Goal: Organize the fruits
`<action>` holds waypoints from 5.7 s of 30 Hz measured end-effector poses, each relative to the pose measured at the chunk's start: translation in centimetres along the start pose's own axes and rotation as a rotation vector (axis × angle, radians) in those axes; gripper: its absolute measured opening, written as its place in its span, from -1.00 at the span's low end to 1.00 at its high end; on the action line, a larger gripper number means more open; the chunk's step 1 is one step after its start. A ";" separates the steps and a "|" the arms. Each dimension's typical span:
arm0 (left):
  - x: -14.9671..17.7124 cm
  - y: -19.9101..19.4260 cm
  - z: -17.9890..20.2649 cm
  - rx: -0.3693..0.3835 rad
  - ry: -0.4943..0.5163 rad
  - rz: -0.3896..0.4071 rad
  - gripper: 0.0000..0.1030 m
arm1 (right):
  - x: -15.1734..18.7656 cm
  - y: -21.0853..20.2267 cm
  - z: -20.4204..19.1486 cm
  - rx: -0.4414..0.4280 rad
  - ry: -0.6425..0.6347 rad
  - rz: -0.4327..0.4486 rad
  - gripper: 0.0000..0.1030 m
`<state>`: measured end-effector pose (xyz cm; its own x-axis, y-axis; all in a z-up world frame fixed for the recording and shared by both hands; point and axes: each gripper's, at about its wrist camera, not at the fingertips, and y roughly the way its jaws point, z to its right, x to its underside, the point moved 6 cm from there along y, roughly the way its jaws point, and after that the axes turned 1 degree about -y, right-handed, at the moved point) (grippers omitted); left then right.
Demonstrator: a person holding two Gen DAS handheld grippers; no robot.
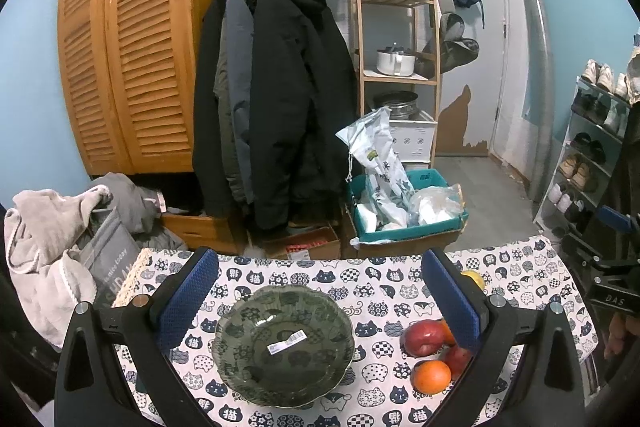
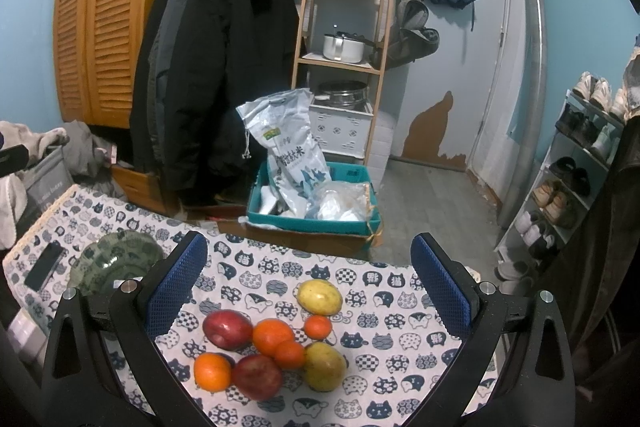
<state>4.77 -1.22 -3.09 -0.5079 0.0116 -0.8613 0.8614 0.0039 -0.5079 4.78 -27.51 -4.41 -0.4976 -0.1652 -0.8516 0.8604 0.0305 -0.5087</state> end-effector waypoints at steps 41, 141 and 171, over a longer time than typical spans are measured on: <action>1.5 2.7 2.1 0.042 0.020 -0.095 0.99 | 1.4 1.2 1.5 0.018 0.004 -0.063 0.95; 24.8 19.5 15.9 0.379 0.036 -0.757 0.23 | 22.6 22.2 7.0 -0.188 0.104 -0.746 0.71; 23.7 19.3 14.7 0.356 0.043 -0.730 0.23 | 26.9 20.0 6.6 -0.189 0.193 -0.804 0.42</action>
<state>9.34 -15.54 -33.51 -0.9345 0.1675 -0.3141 0.2572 -0.2924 -0.9211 9.33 -37.86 -36.63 -0.9749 -0.0364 -0.2198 0.2126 0.1430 -0.9666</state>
